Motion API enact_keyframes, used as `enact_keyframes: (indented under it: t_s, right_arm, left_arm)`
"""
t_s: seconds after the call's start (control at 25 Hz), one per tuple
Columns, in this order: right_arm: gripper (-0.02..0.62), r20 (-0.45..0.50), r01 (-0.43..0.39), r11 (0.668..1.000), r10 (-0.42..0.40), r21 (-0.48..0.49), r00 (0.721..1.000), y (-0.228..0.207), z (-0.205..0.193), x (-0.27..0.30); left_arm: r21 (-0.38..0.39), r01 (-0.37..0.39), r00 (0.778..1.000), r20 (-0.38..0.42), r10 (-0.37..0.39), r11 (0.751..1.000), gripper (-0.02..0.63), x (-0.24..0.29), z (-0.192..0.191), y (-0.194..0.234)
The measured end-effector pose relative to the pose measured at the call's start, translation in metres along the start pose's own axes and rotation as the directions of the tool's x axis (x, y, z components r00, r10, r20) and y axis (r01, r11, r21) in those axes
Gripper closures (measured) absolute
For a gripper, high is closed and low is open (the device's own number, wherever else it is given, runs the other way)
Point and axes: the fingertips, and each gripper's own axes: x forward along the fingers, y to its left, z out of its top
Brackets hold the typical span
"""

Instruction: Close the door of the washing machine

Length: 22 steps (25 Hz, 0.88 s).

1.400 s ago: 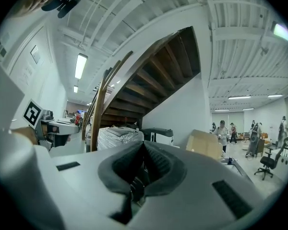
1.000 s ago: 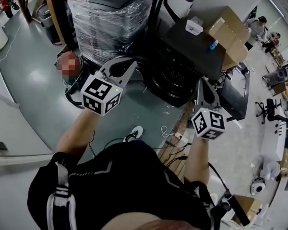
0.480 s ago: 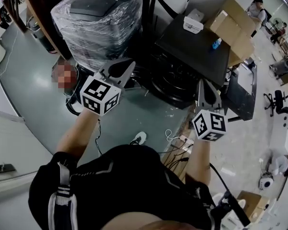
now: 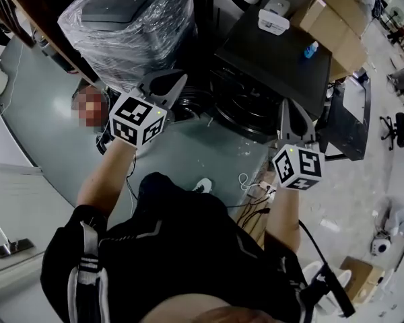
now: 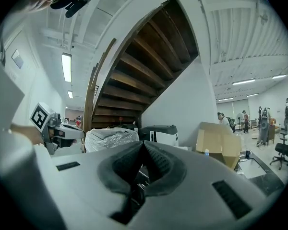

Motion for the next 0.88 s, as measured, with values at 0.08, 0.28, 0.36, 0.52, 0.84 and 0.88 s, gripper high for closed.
enact_keyframes:
  t_s: [0.08,0.28,0.36,0.52,0.84,0.88]
  right_arm:
    - [0.592,-0.019,0.006,1.000,-0.006,-0.015,1.000,0.002,-0.004,0.005]
    - [0.592,-0.038,0.035,0.999,-0.036,-0.036,0.999,0.016,-0.010,0.020]
    - [0.592,-0.043,0.054,0.998,-0.056,-0.042,0.997,0.023,-0.013,0.029]
    - [0.592,-0.071,0.108,0.994,-0.109,-0.021,0.992,0.038,-0.021,0.050]
    - [0.592,-0.150,0.191,0.981,-0.185,0.023,0.971,0.084,-0.049,0.100]
    - [0.592,-0.162,0.196,0.980,-0.188,0.029,0.969,0.090,-0.054,0.105]
  left_arm:
    - [0.034,0.001,0.999,-0.051,0.001,0.999,0.604,0.012,-0.014,0.011]
    - [-0.032,0.085,0.994,-0.060,-0.087,0.996,0.604,0.035,-0.037,0.039]
    - [-0.051,0.120,0.990,-0.063,-0.123,0.991,0.604,0.044,-0.045,0.052]
    - [-0.015,0.199,0.975,-0.101,-0.199,0.980,0.604,0.059,-0.066,0.080]
    - [-0.036,0.304,0.943,-0.128,-0.306,0.952,0.603,0.082,-0.106,0.144]
    - [-0.035,0.325,0.934,-0.144,-0.327,0.945,0.603,0.084,-0.115,0.148]
